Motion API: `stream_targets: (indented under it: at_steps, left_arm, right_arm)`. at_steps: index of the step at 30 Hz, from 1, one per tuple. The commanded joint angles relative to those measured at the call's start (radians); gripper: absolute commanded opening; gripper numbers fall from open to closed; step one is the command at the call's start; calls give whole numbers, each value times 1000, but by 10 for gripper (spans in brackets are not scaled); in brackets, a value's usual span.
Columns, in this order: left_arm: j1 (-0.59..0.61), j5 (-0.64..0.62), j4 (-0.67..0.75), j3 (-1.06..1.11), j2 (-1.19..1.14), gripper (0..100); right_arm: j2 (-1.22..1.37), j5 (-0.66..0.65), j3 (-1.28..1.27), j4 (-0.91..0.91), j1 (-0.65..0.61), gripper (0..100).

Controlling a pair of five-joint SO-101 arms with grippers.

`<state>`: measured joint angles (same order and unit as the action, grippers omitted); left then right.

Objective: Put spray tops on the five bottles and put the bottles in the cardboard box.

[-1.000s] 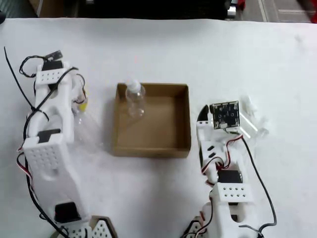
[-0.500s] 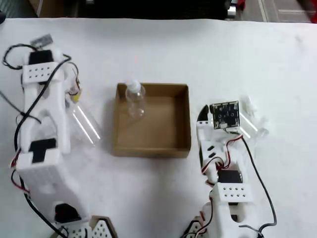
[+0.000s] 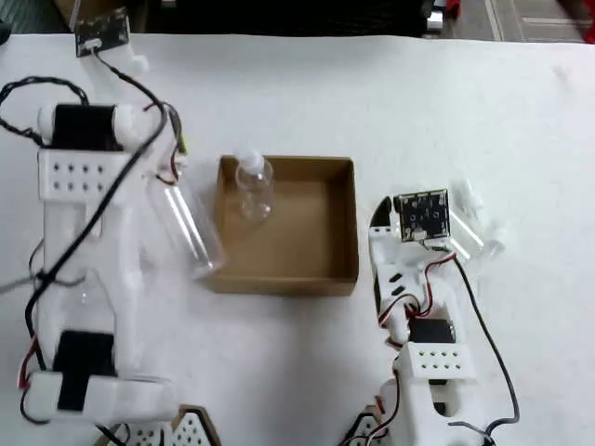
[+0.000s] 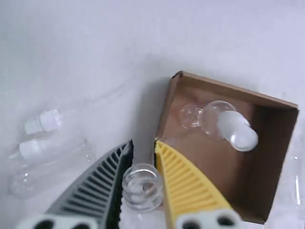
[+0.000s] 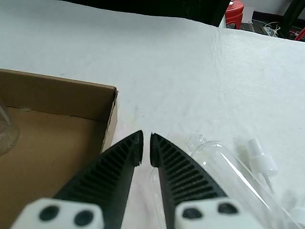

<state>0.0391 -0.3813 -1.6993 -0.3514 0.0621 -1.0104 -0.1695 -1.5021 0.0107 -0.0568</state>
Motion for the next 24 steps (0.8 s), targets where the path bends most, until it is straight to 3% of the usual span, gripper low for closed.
stream_targets:
  at_steps: [1,5,10,13,17,24]
  left_arm:
    - [-101,-2,-15,-41,156,23]
    - [-216,3,-14,-41,239,23]
    - [-354,172,20,-21,343,23]
    - [-378,198,106,69,432,23]
    - [-401,193,359,354,575,22]
    - [-501,209,1010,947,886,23]
  right_arm:
    - [-13,-2,9,-21,12,18]
    - [-13,-2,9,-21,12,18]
    - [-12,-2,9,-21,12,18]
    - [-12,-2,9,-21,12,18]
    - [-12,-2,9,-21,13,18]
    - [-12,-68,9,-21,10,18]
